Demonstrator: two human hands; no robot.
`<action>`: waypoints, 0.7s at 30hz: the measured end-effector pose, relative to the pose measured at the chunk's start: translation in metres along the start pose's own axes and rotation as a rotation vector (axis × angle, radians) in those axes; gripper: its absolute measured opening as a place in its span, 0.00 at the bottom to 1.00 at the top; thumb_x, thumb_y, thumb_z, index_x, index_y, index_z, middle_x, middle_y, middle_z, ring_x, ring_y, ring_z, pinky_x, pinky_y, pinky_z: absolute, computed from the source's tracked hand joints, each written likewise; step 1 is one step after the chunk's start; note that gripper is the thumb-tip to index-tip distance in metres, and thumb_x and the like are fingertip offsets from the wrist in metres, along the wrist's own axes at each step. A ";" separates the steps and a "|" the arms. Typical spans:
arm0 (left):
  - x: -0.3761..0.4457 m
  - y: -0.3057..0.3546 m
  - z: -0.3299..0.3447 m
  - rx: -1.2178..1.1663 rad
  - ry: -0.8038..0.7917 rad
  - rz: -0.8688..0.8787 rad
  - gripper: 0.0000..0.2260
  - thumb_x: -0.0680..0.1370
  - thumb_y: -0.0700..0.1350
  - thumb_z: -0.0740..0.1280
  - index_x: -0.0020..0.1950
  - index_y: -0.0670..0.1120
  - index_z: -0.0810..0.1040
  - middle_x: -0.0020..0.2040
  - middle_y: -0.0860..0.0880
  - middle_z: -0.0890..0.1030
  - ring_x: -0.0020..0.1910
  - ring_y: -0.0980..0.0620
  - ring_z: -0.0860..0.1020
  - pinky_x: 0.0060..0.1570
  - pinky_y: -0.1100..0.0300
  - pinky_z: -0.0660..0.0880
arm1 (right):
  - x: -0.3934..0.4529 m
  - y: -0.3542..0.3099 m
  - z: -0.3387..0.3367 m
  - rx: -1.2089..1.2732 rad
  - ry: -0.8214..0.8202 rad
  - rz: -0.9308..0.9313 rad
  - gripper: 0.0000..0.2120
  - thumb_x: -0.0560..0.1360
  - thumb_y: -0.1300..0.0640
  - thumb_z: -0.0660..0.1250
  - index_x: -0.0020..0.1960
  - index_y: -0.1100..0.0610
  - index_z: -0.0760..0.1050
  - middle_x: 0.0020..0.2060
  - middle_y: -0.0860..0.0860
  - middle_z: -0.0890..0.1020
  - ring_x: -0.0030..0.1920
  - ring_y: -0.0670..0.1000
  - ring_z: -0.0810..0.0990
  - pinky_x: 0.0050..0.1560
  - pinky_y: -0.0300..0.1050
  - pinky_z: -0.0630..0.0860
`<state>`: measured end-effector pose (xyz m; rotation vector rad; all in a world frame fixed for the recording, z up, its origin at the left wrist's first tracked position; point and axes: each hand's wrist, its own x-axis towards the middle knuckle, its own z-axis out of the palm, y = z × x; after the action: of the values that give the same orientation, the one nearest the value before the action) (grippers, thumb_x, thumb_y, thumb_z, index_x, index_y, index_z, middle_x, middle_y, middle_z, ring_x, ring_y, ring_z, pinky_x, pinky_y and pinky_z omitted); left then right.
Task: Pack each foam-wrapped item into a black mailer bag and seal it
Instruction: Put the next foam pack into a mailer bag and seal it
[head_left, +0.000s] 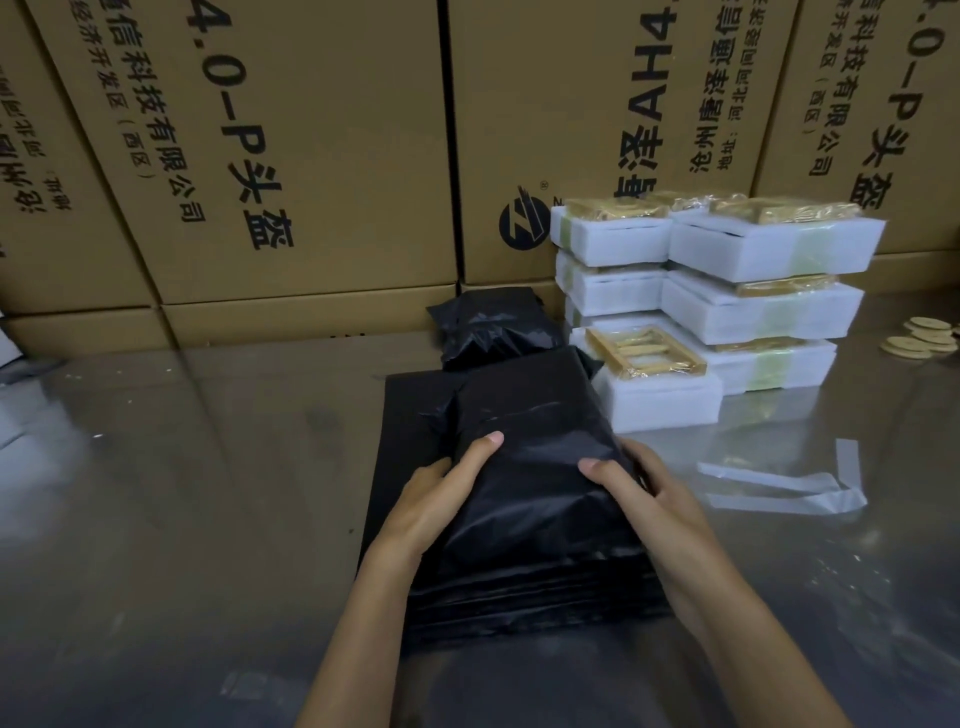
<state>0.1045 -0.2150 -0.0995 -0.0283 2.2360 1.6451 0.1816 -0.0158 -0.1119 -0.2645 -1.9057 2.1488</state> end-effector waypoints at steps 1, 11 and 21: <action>0.000 0.000 -0.002 -0.091 -0.022 0.008 0.41 0.57 0.80 0.69 0.64 0.60 0.80 0.62 0.57 0.81 0.59 0.55 0.80 0.64 0.53 0.74 | 0.003 -0.002 0.003 0.015 0.014 -0.029 0.23 0.64 0.43 0.78 0.58 0.36 0.79 0.53 0.36 0.84 0.53 0.40 0.84 0.50 0.39 0.81; 0.017 -0.003 -0.011 -0.854 -0.069 0.140 0.45 0.61 0.56 0.84 0.74 0.61 0.68 0.69 0.51 0.75 0.60 0.43 0.81 0.52 0.43 0.81 | 0.070 -0.015 0.034 0.289 0.073 0.093 0.14 0.69 0.53 0.75 0.54 0.52 0.81 0.47 0.50 0.87 0.46 0.49 0.87 0.43 0.46 0.82; 0.045 0.000 -0.005 -0.948 0.160 0.187 0.28 0.67 0.45 0.80 0.66 0.51 0.79 0.59 0.49 0.84 0.51 0.49 0.85 0.43 0.48 0.82 | 0.114 0.023 0.022 0.439 -0.013 0.212 0.18 0.78 0.43 0.67 0.55 0.58 0.80 0.52 0.57 0.86 0.50 0.53 0.87 0.52 0.49 0.80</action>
<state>0.0605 -0.2111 -0.1114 -0.1998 1.3725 2.7237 0.0651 -0.0040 -0.1285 -0.3770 -1.4107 2.6396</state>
